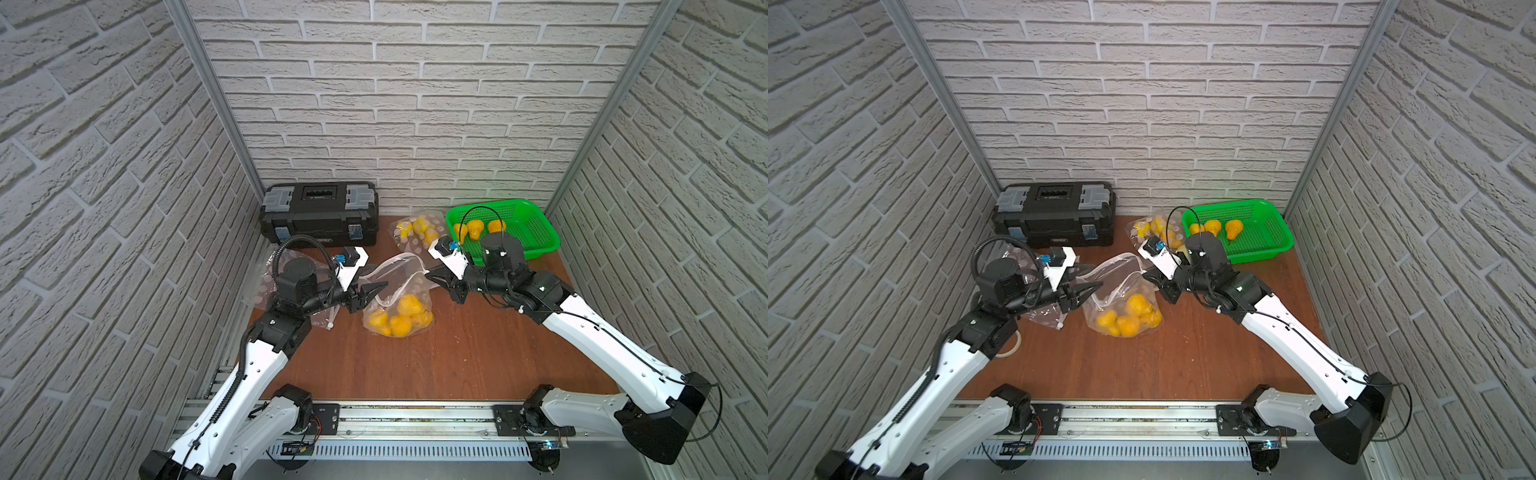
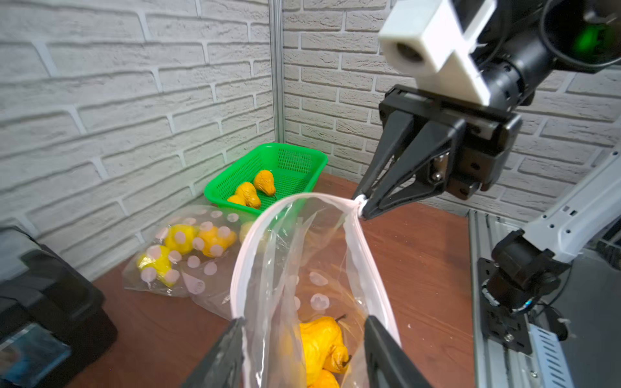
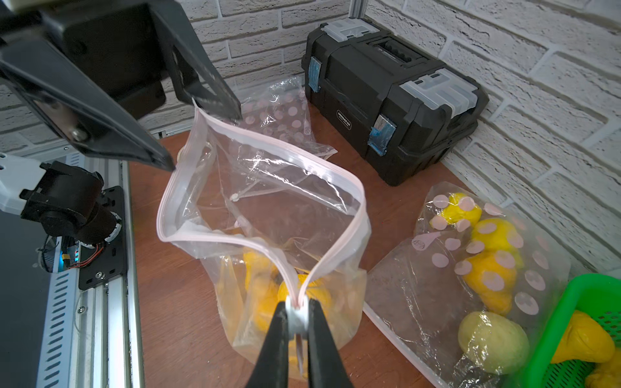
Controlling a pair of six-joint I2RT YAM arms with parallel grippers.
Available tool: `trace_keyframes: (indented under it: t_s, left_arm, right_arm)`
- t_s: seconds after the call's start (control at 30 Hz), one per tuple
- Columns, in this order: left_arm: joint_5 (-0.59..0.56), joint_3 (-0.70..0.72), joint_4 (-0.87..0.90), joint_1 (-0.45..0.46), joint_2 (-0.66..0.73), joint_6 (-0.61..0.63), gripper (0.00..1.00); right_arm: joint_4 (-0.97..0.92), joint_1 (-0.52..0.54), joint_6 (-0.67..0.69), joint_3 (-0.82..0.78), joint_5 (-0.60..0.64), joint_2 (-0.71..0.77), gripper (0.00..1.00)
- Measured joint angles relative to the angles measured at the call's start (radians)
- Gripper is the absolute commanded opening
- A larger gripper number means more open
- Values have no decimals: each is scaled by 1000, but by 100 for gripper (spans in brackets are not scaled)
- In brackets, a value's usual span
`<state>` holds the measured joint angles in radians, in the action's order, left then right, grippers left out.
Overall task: Open the zip-top bag and take out the pear
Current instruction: Unzip the zipper on the zipper food storage bag, then open the zipper of the food storage bag at the center of the board.
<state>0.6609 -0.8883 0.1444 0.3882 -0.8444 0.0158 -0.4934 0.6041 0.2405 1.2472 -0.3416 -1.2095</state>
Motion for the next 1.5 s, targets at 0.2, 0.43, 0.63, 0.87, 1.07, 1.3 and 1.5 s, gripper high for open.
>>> trace_keyframes:
  t_s: [0.2,0.43,0.63,0.87,1.07,1.3,1.5]
  left_arm:
    - [36,-266,222,-1,-106,159,67]
    - [136,-470,514,-1,-389,370,70]
    - [166,-557,688,0,-535,491,40]
    - [163,-650,775,-1,-584,537,0]
    - [-38,-627,731,-19,-454,393,0]
    - [-262,-624,706,10,-320,135,0]
    - [-374,-449,568,196,-293,-144,0]
  right_arm:
    - [3,0,52,-24,-54,15,3]
    - [-11,0,87,-31,-85,36,3]
    - [-18,0,97,-38,-89,53,3]
    - [-18,0,88,-38,-60,54,29]
    - [-16,0,31,-38,53,64,58]
    - [-20,0,-36,-38,169,71,58]
    - [-49,0,-171,-38,237,69,48]
